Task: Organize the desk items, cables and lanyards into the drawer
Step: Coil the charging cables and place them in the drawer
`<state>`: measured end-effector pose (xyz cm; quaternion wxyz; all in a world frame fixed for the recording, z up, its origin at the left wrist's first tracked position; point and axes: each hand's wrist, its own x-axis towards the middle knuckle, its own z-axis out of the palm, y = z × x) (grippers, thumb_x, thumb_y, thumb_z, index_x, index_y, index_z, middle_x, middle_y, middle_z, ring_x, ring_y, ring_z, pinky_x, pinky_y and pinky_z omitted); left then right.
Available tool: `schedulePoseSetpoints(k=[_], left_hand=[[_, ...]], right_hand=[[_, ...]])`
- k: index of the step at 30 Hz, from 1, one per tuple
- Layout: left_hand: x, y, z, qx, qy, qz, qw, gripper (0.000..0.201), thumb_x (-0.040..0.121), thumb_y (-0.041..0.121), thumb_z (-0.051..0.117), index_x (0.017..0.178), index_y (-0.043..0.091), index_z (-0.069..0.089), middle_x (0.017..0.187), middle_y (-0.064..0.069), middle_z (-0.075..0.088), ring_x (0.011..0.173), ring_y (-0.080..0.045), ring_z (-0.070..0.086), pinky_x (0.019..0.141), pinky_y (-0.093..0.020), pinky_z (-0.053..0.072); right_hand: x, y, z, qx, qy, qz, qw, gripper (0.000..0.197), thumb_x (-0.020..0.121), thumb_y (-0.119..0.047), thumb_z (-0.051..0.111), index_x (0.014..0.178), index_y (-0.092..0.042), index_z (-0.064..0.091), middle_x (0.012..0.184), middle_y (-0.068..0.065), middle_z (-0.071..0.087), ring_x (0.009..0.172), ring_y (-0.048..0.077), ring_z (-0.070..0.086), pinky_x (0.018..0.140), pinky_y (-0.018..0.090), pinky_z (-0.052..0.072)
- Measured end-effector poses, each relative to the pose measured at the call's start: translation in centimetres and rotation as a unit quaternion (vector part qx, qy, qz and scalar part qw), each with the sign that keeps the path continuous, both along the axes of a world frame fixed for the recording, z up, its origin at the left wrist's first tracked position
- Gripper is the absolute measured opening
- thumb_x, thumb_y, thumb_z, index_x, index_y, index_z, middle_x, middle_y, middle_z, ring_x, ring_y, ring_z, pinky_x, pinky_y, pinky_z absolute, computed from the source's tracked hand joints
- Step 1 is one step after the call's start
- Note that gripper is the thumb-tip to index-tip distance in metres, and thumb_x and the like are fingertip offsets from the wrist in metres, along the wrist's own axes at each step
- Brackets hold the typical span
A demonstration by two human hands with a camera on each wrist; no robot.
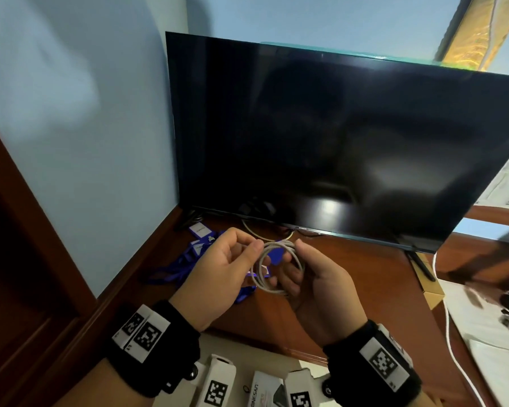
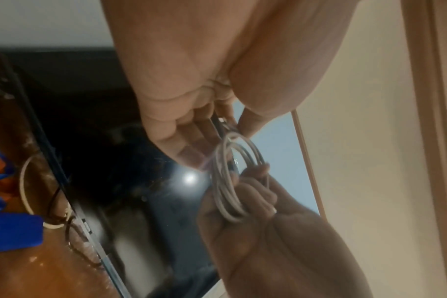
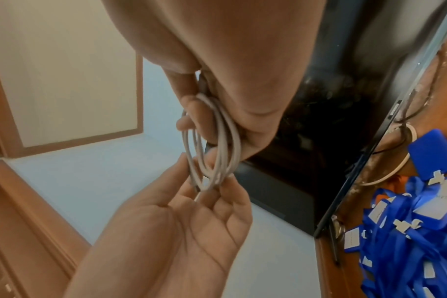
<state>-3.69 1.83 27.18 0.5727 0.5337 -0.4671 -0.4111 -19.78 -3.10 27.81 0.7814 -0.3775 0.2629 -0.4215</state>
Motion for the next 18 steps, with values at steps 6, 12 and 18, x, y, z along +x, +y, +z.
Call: schedulePoseSetpoints(k=[6,12,18], left_hand=[[-0.4,0.3,-1.2,-0.045,-0.105,0.092,0.989,0.019,0.102,0.041,0.045,0.107,0.023,0.049,0.093,-0.003,0.066,0.075,-0.003,0.071,0.061,-0.017,0.055],[0.2,-0.1,-1.1,-0.072,-0.102,0.092,0.988,0.017,0.105,0.03,0.045,0.108,0.013,0.048,0.074,0.005,0.053,0.055,0.002,0.061,0.051,-0.012,0.045],[0.9,-0.5,-0.4,-0.217,-0.217,0.124,0.944,0.01,0.102,0.029,0.048,0.105,0.019,0.046,0.088,0.013,0.06,0.082,0.003,0.068,0.067,-0.01,0.051]], right_hand=[[1.0,0.6,-1.0,-0.107,0.095,0.004,0.99,0.026,0.093,-0.014,0.057,0.087,0.003,0.076,0.077,0.016,0.069,0.07,0.02,0.066,0.069,0.029,0.055],[1.1,1.2,-0.3,-0.138,0.128,0.03,0.982,0.031,0.104,-0.011,0.046,0.113,0.005,0.072,0.106,0.027,0.074,0.095,0.032,0.072,0.083,0.032,0.059],[0.7,1.3,0.8,-0.325,0.257,0.036,0.91,0.027,0.105,-0.027,0.051,0.107,-0.012,0.074,0.093,0.002,0.076,0.087,0.011,0.07,0.078,0.02,0.052]])
